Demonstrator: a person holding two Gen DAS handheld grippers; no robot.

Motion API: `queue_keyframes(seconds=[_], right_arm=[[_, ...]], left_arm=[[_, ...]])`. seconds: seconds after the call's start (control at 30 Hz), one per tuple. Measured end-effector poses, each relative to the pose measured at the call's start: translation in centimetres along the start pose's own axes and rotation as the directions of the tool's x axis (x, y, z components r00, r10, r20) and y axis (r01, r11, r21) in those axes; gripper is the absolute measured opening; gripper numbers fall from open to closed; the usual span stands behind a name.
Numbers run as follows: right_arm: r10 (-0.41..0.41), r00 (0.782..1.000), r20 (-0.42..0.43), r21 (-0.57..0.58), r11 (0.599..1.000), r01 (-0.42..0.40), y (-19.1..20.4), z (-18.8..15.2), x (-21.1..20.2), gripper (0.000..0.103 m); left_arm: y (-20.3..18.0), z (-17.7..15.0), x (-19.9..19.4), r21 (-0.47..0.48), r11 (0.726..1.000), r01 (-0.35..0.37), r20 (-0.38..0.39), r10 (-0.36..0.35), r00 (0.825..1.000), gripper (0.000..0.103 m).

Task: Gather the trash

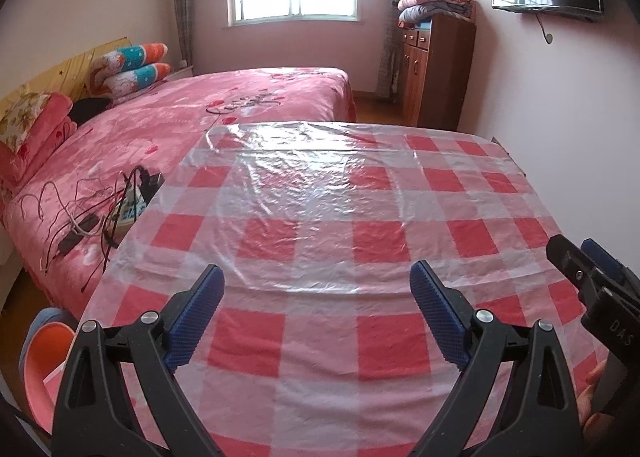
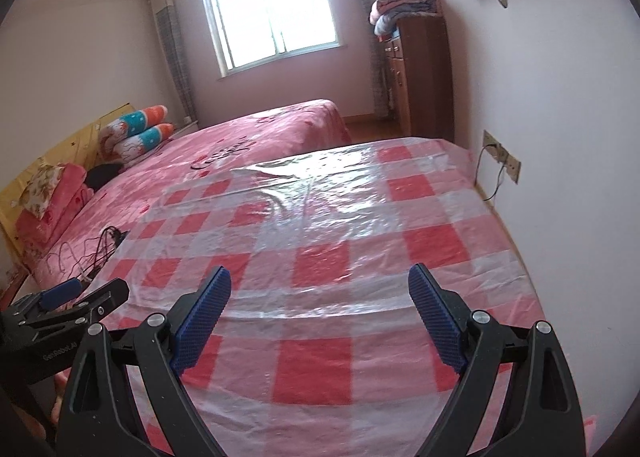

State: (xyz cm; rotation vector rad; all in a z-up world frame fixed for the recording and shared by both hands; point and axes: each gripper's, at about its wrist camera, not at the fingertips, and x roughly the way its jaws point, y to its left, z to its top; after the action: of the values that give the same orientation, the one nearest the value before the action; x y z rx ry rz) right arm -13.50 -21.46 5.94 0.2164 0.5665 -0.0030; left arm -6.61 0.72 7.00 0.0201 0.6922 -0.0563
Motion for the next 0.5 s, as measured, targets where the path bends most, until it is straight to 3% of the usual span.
queue_keyframes(seconds=[0.5], right_arm=[[-0.099,0.993,0.061,-0.031,0.994,0.101,-1.8,0.2,-0.6,0.093]], left_arm=[[-3.0,0.4,0.3,0.039,0.998,0.051,0.043,-0.053,0.998,0.095]])
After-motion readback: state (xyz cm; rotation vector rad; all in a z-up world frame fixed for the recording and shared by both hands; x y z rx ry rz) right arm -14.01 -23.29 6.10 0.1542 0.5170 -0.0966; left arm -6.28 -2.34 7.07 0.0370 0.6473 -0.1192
